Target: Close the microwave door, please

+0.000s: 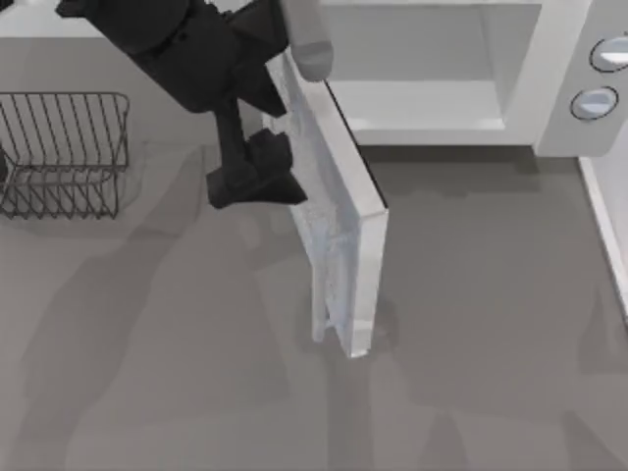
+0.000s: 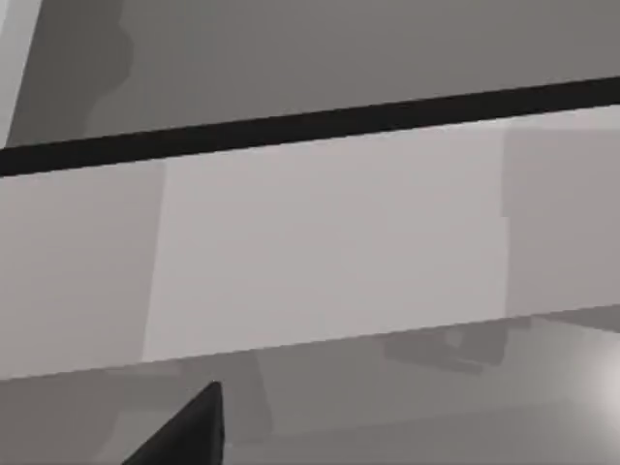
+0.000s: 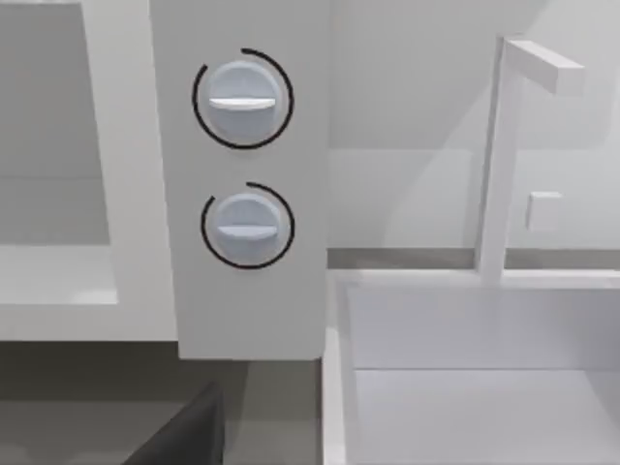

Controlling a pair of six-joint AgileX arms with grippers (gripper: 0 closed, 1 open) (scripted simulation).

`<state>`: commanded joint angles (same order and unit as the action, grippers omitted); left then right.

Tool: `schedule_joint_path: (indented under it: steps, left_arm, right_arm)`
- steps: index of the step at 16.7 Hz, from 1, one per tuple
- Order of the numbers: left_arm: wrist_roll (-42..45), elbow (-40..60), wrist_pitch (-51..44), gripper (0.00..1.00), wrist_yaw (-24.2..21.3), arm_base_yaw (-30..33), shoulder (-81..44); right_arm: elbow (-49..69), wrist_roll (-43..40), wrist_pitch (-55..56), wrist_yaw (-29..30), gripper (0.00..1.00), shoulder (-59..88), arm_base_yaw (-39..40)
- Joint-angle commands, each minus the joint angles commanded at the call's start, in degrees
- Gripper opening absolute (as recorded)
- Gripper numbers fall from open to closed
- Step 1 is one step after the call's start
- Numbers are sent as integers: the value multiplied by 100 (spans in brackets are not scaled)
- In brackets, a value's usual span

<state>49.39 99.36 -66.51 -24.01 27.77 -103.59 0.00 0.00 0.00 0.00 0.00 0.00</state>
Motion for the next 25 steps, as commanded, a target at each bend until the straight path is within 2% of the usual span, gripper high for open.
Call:
schedule_joint_path:
  steps: [3,16,25]
  left_arm:
    - [-1,-4,4,100,0,1,0]
    - [-1,-4,4,2,0,1,0]
    - [-1,-3,3,0,0,-11,-1]
  right_arm:
    - [0,0,0,0,100,0,0]
    - [0,0,0,0,100,0,0]
    - [0,0,0,0,100,0,0]
